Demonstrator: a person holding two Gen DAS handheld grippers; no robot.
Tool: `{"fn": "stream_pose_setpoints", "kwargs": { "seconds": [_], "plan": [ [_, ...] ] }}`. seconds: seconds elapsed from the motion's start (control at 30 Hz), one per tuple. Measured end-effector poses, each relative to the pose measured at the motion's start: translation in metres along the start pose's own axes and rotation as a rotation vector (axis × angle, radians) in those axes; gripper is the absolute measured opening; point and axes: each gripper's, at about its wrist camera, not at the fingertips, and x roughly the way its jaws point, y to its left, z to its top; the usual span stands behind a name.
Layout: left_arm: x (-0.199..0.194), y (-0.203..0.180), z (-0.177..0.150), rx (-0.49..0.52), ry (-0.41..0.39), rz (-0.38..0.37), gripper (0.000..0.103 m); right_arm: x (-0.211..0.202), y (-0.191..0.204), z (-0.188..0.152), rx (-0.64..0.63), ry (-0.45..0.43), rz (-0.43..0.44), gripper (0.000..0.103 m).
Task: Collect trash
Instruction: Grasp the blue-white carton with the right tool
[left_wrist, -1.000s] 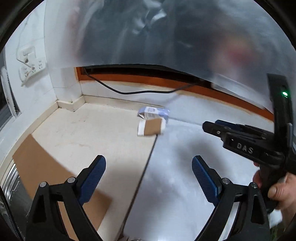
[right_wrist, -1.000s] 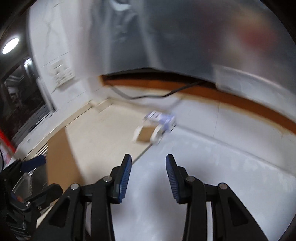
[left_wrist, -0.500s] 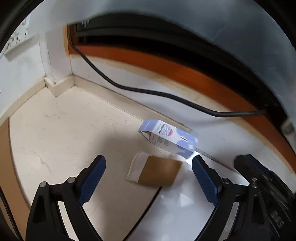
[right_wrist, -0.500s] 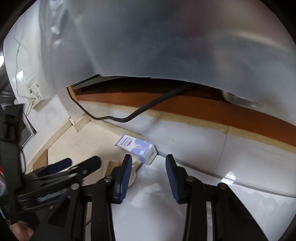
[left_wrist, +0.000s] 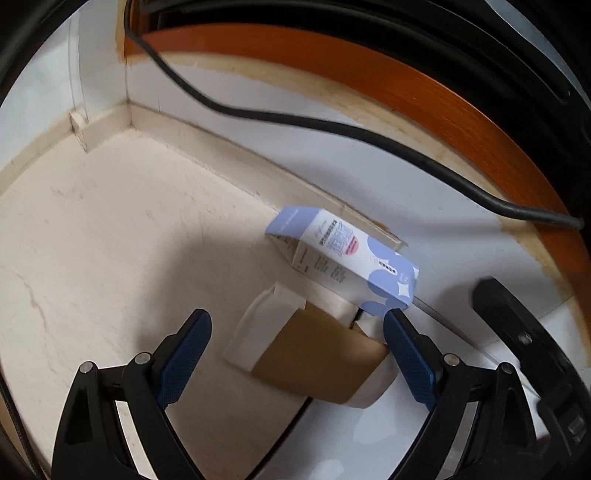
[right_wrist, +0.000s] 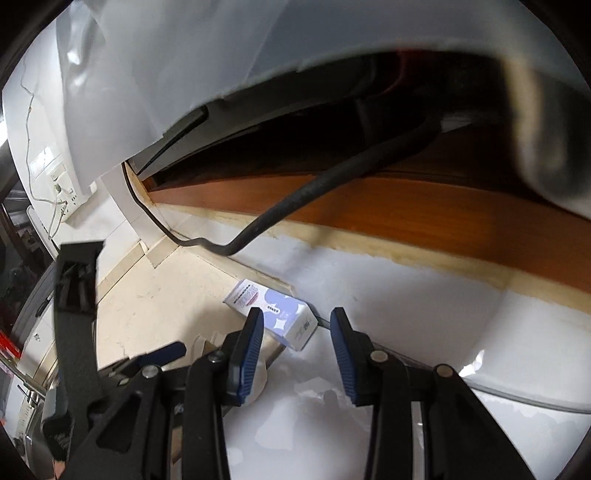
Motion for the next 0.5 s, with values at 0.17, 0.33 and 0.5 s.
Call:
{"fn": "stream_pose_setpoints", "kwargs": {
  "seconds": [0.17,0.33,0.5],
  "plan": [
    [-0.003,0.009,-0.008,0.0,0.039,-0.064,0.093,0.02,0.009,0.008,-0.038,0.047,0.022,0.038],
    [-0.014,0.014,-0.018,0.085,0.067,-0.059,0.091,0.039,0.022,0.009,-0.129,0.07,-0.012,0.038],
    [-0.024,0.011,-0.034,0.149,0.075,-0.031,0.087,0.06,0.027,0.006,-0.156,0.095,-0.042,0.038]
  ]
}}
